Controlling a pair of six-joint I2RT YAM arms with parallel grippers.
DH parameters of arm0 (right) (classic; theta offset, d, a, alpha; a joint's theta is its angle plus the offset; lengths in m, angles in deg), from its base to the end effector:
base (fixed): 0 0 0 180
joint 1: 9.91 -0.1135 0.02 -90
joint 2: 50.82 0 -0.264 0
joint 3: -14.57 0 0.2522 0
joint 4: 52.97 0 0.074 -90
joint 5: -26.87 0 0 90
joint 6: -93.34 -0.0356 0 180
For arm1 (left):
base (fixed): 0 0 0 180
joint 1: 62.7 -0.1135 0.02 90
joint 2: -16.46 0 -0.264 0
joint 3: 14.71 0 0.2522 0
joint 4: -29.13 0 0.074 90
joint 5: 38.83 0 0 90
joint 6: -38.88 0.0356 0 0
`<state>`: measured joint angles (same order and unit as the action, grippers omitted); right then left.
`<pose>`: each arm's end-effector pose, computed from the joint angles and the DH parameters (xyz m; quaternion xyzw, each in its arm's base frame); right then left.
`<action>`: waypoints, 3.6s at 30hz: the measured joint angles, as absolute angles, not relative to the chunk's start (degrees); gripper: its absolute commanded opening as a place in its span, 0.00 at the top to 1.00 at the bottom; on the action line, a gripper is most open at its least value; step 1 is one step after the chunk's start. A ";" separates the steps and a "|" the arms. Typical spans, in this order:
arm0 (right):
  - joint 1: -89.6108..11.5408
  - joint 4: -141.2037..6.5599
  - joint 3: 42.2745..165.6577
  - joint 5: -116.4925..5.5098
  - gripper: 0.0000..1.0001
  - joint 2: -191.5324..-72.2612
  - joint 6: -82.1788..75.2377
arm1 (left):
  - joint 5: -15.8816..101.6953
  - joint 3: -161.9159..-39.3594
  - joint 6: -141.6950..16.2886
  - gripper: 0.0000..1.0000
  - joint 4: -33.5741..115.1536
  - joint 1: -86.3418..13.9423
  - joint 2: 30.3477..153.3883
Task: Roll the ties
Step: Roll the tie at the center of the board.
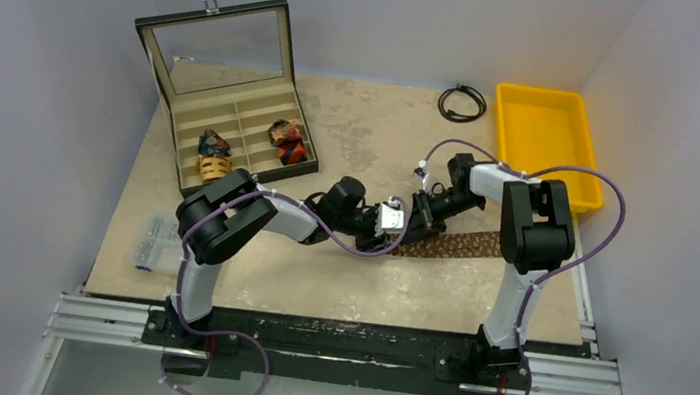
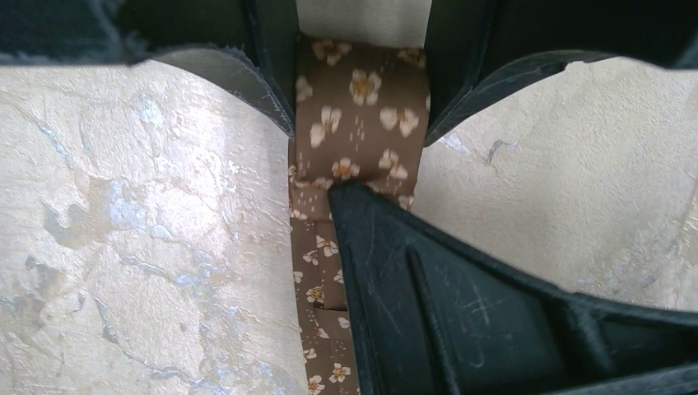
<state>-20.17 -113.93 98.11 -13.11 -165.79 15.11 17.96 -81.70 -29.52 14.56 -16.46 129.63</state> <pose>0.3323 0.0879 0.1245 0.1645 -0.8910 -0.4229 0.0133 0.2535 -0.2929 0.1198 0.5825 0.6164 -0.3435 0.4034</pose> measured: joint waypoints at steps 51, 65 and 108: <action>-22.90 -105.88 98.98 -16.87 0.51 -164.18 7.33 | 25.17 -78.16 -35.00 0.88 15.17 -17.51 126.30; -24.63 -107.17 98.96 -12.02 0.58 -158.63 8.23 | 26.09 -82.09 -33.52 0.86 23.06 -17.07 126.30; -23.01 -109.62 98.33 -23.47 1.00 -164.11 8.54 | 18.15 -81.29 -38.39 0.55 3.23 -17.23 133.82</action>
